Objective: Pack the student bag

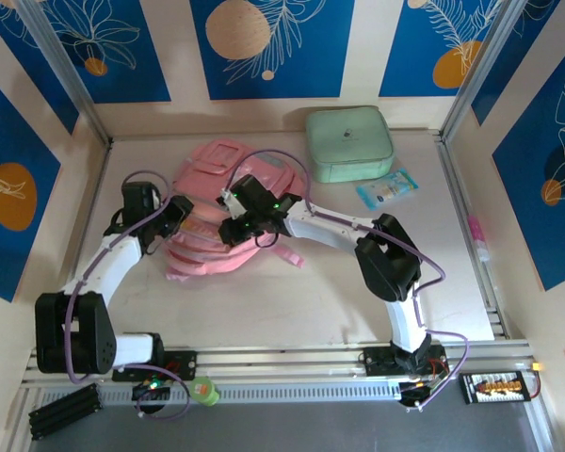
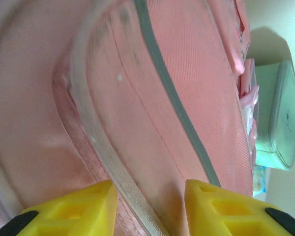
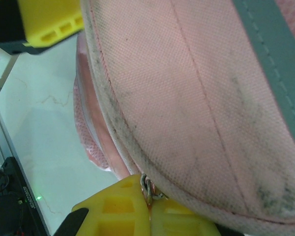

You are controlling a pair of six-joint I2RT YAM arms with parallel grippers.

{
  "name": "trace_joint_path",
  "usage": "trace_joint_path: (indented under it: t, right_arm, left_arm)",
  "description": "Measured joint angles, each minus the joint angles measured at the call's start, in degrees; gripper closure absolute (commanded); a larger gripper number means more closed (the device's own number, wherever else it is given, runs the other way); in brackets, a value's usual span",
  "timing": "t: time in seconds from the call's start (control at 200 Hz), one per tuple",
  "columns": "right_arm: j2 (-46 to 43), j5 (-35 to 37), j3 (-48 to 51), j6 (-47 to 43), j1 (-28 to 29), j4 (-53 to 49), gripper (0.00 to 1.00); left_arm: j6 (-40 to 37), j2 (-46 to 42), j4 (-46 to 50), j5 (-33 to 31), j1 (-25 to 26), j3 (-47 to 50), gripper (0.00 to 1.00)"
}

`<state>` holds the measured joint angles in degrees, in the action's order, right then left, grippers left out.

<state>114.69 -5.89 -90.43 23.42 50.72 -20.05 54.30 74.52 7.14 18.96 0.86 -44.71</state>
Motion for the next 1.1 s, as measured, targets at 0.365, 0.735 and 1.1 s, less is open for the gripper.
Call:
trace_joint_path:
  t: [0.365, 0.735, 1.1]
  right_arm:
    - [-0.66, 4.26, 2.14, -1.09, 0.90, -0.09, 1.00]
    - [-8.09, 14.95, 10.25, -2.56, -2.34, -0.11, 0.95]
    - [-8.07, 8.66, 6.82, -3.43, -7.65, -4.72, 0.96]
  left_arm:
    - [4.76, 2.82, -3.54, 3.34, 0.02, 0.74, 1.00]
    - [3.43, 2.64, -2.67, 4.00, 0.66, 0.74, 1.00]
    - [-4.94, -0.98, 1.46, 6.03, 1.14, 0.74, 1.00]
